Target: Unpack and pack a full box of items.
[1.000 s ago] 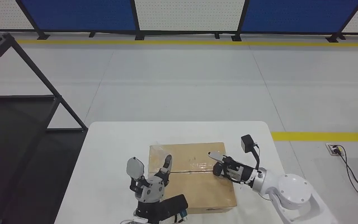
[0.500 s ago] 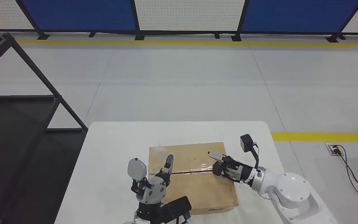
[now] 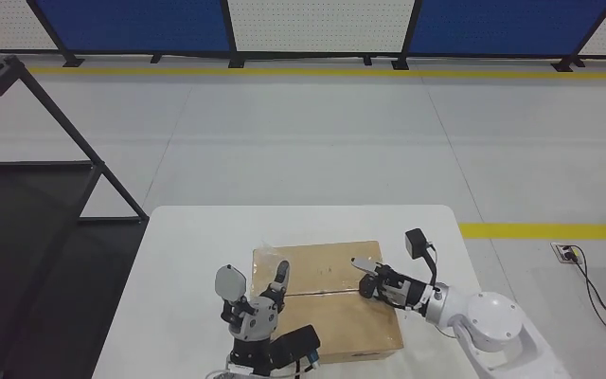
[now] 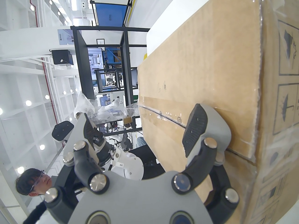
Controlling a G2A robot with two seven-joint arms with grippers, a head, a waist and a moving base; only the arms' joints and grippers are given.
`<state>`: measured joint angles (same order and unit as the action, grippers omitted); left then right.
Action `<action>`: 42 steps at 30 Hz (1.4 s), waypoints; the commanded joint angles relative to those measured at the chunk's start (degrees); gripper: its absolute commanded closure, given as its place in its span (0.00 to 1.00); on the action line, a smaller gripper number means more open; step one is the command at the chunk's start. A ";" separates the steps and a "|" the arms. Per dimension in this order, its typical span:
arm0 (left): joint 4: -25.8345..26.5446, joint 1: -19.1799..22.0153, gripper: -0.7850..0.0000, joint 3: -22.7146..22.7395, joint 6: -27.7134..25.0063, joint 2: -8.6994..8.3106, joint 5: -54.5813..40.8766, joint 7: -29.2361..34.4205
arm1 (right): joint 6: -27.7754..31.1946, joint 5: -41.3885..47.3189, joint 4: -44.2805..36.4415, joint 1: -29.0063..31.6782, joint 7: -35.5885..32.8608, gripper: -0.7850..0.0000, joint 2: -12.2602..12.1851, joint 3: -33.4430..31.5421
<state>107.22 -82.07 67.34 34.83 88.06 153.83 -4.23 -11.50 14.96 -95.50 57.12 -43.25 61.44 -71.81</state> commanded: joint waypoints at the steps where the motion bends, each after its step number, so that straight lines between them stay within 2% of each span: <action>1: -0.26 0.07 0.00 0.08 0.12 0.00 -0.03 -0.02 | 0.02 0.00 0.28 -0.21 -0.07 0.00 0.05 0.28; 14: 0.45 -0.91 0.00 0.14 1.97 -0.11 -0.88 -1.51 | 0.50 -0.07 0.45 -0.41 -0.04 0.00 0.16 0.66; 31: -0.36 -1.06 0.00 -0.50 0.93 -0.25 0.33 -2.64 | 0.48 -0.24 0.53 -0.56 0.15 0.00 0.33 1.25; 42: -2.11 -0.47 0.00 -1.46 -2.43 -0.27 1.87 -2.03 | 0.65 -0.31 0.32 -0.36 0.07 0.00 0.36 1.29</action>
<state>105.35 -82.52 66.03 33.10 87.81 155.57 -6.31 -10.90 14.66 -95.13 56.65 -43.18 61.82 -70.44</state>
